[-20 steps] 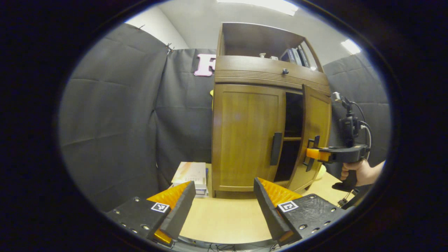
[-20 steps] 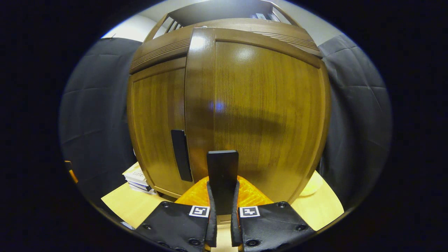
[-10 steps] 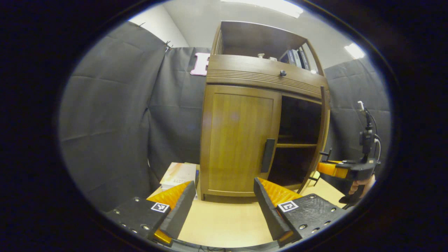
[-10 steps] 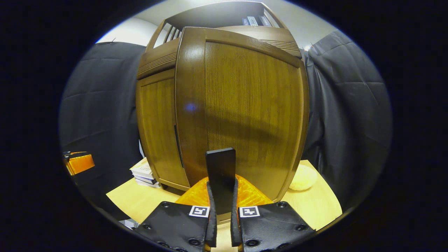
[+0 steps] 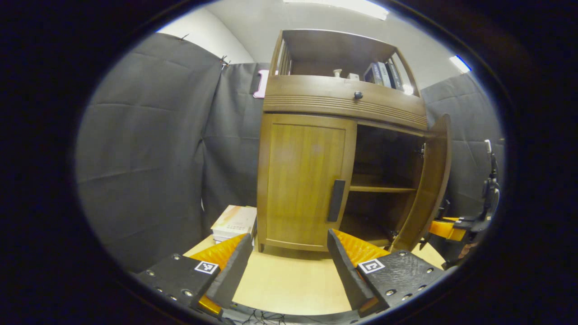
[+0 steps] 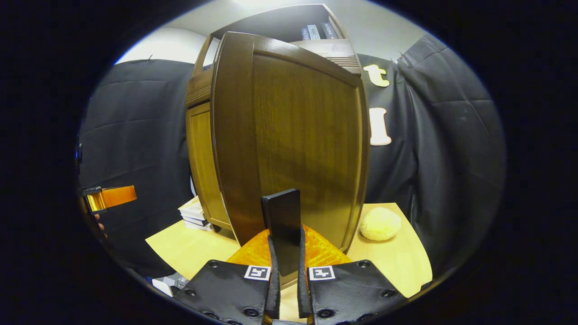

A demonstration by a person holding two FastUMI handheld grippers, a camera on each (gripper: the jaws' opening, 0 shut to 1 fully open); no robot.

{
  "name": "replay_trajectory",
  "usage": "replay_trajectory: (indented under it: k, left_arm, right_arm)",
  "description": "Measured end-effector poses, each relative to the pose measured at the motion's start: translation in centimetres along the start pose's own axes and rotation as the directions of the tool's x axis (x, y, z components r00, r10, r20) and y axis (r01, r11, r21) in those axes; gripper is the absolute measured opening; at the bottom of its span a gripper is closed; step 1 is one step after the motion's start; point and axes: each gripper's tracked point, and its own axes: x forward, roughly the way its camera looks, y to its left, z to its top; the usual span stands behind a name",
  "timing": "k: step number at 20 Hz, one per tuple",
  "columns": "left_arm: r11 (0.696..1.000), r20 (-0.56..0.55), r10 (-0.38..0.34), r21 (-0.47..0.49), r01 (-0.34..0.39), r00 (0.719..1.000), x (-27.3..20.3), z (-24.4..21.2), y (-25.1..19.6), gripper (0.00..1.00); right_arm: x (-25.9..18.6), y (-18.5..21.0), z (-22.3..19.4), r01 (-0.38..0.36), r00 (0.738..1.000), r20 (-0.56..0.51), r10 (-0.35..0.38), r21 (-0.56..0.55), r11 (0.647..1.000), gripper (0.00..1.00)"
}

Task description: Open the right door of the double-door shoe cabinet with the right hand, and open the left door with the left hand.

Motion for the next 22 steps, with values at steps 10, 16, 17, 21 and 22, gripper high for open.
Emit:
replay_trajectory:
  k: [10,16,17,21,22]
  left_arm:
    - [1.0,0.017,0.026,0.01,-0.026,1.0,-3.6,-0.7,-7.2,0.95]
    - [1.0,0.016,0.029,-0.004,-0.029,0.999,-4.9,-1.2,-10.1,0.95]
    - [0.999,0.018,0.032,0.003,-0.032,0.999,-5.0,-1.2,-10.2,0.95]
    - [0.999,0.023,0.035,0.021,-0.036,0.999,-5.3,-0.8,-10.5,0.95]
    - [0.999,0.021,0.038,0.025,-0.038,0.999,-5.3,-0.7,-10.5,0.95]
  right_arm:
    - [-3.7,-7.2,-0.1,-0.025,0.999,0.025,0.026,-0.02,0.999,0.15]
    - [-4.2,-11.0,0.1,-0.001,0.999,0.034,0.001,-0.021,1.0,0.15]
    - [-4.4,-11.6,0.1,0.007,0.999,0.035,-0.007,-0.012,1.0,0.14]
    - [-4.6,-13.8,0.3,0.016,0.999,0.038,-0.018,0.049,0.999,0.12]
    - [-4.7,-13.6,0.6,0.007,0.999,0.047,-0.011,0.066,0.998,0.12]
